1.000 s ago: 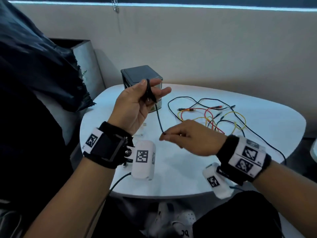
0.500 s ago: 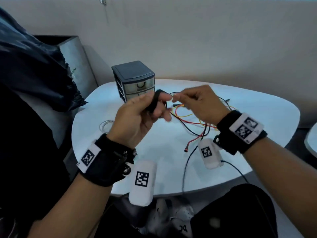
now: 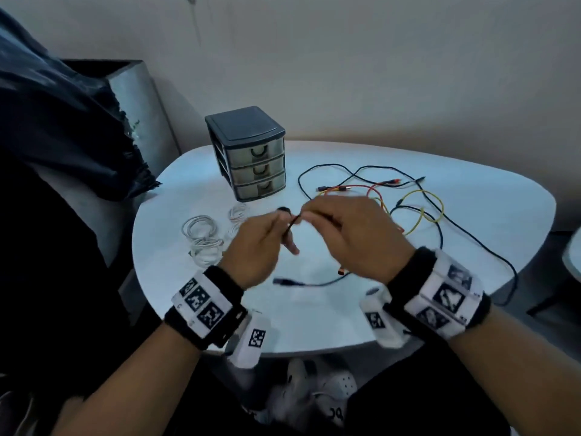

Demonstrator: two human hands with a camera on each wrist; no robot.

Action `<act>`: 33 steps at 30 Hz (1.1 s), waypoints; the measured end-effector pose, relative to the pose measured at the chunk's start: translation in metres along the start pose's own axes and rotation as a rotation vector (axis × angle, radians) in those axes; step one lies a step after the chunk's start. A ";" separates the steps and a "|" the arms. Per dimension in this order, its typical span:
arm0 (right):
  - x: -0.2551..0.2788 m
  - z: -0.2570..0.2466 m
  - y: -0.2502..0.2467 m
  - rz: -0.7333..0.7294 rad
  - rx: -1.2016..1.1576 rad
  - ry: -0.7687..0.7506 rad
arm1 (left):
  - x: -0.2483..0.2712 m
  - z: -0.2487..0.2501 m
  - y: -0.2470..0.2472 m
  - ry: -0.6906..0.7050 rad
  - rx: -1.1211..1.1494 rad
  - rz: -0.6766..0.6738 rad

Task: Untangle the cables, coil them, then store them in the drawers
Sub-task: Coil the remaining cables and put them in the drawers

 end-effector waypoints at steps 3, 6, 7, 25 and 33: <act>-0.012 0.033 -0.008 0.034 -0.151 0.131 | 0.012 0.014 0.004 -0.076 0.346 -0.155; -0.007 0.049 0.009 -0.020 -0.215 0.229 | 0.011 0.037 -0.013 -0.113 0.784 -0.101; -0.003 0.050 0.018 -0.055 -0.205 0.256 | 0.008 0.043 -0.020 -0.107 0.900 -0.063; 0.001 0.000 0.000 0.058 -0.380 0.197 | 0.028 0.031 0.005 -0.172 0.593 -0.036; 0.013 -0.002 0.030 0.318 -0.738 0.424 | 0.018 0.035 0.000 -0.291 0.755 -0.161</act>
Point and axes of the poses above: each hand's wrist, its own x-axis away from the middle knuckle, its own y-axis out of the palm, z = x × y, the point moved 3 cm from there along -x, towards the middle knuckle, and after that the axes turned 3 degrees about -x, right-handed, at the moved point
